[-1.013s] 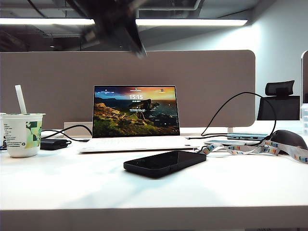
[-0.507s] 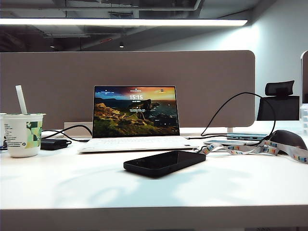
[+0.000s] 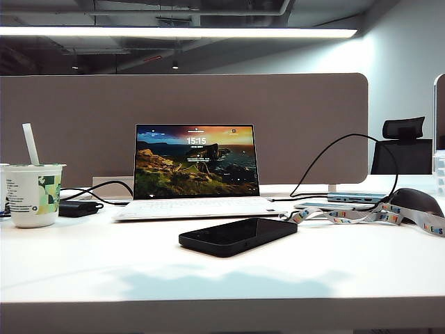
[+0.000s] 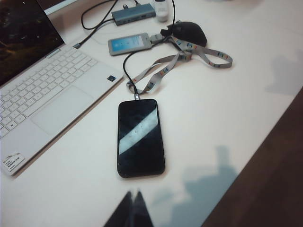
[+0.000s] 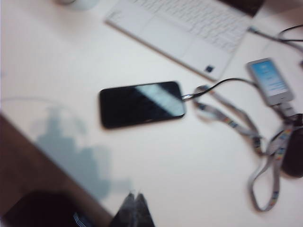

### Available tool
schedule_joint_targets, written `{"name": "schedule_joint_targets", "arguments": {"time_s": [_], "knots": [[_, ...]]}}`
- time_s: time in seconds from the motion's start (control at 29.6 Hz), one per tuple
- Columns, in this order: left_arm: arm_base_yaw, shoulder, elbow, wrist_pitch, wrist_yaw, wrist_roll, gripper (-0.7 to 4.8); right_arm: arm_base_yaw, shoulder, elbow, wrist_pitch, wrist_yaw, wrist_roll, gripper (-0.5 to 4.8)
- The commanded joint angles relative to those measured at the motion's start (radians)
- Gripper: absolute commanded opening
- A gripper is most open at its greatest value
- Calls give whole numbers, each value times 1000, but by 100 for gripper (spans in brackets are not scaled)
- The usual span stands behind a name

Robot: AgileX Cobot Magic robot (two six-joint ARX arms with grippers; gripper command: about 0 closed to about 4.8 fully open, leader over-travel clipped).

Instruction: Pick up the black phone, pick up the charger plug, insert the charger plug into the phone's charging port, and finally place the connected phone back on the desk.

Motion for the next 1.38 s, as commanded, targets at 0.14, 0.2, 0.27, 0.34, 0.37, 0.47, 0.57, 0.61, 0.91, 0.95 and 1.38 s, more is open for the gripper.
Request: {"name": "schedule_joint_targets", "arguments": {"time_s": [0.14, 0.2, 0.27, 0.34, 0.37, 0.47, 0.57, 0.61, 0.91, 0.95, 1.38], "knots": [[0, -109, -166, 121, 2, 0, -6, 1, -173, -264, 347, 68, -2, -5], [0, -143, -215, 138, 1, 0, -6, 1, -218, -338, 412, 103, -1, -5], [0, -174, -261, 168, 1, 0, -6, 1, -256, -402, 471, 143, -1, -3], [0, -212, -318, 224, 2, 1, -6, 0, -285, -454, 523, 196, -1, 5], [0, -230, -344, 252, 2, 1, -6, 1, -294, -474, 542, 224, 0, 14], [0, -294, -450, 376, 41, 21, -6, 0, -306, -508, 524, 245, 0, 36], [0, -344, -535, 446, 50, 24, -6, 1, -302, -508, 469, 240, -1, 36], [1, -354, -555, 462, 52, 30, -6, 1, -302, -508, 463, 237, 0, 36], [1, -382, -683, 743, 123, 45, -6, 1, -302, -508, 456, 238, 0, 36], [1, -404, -683, 741, 104, 61, -6, 1, -302, -508, 456, 237, 0, 36], [621, -660, -737, 597, 137, 79, -6, 1, -302, -508, 456, 237, 0, 36]]}}
